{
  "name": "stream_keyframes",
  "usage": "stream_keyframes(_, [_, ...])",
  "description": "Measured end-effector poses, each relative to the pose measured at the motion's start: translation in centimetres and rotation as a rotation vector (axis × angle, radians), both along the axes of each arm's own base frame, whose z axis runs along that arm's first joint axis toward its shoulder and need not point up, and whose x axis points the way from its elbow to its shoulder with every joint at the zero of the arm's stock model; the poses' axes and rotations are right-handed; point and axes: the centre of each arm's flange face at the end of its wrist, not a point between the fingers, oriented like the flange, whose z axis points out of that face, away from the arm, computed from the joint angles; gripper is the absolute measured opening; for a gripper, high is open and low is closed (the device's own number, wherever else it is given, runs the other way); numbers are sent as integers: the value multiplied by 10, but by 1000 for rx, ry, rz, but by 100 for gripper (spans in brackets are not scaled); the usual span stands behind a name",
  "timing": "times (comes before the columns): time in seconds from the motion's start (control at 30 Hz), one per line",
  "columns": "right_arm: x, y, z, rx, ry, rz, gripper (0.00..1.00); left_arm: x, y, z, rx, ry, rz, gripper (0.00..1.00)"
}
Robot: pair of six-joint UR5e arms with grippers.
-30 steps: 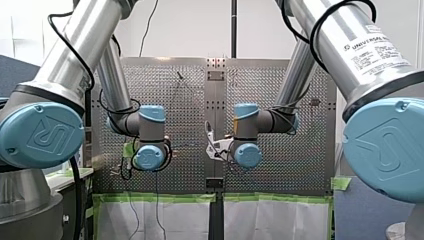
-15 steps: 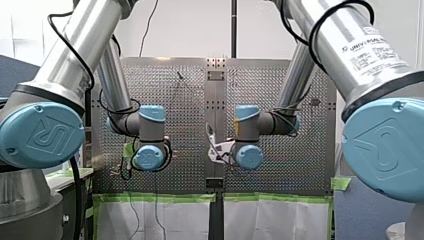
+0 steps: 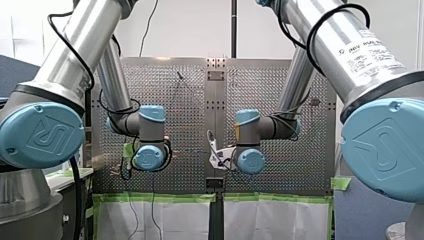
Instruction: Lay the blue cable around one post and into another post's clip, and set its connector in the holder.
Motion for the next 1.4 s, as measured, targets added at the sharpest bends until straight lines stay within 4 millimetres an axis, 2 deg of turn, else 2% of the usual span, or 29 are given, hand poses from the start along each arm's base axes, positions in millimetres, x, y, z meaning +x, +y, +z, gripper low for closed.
stream_keyframes(0.2, [0,0,0,0,0,0,0,-9,-4,-9,3,33,-34,100])
stream_keyframes(0.47, [0,0,0,0,0,0,0,-29,-11,-35,2,137,-118,100])
stream_keyframes(0.73, [0,0,0,0,0,0,0,-37,-8,-43,-24,204,-120,100])
stream_keyframes(1.0, [0,1,0,2,0,2,0,-38,-6,-45,-49,240,-113,100])
stream_keyframes(1.2, [-5,16,5,35,-4,19,0,-25,-6,-34,-57,231,-124,100])
stream_keyframes(1.4, [-11,31,18,83,-25,42,0,-35,0,-22,-40,252,-138,100])
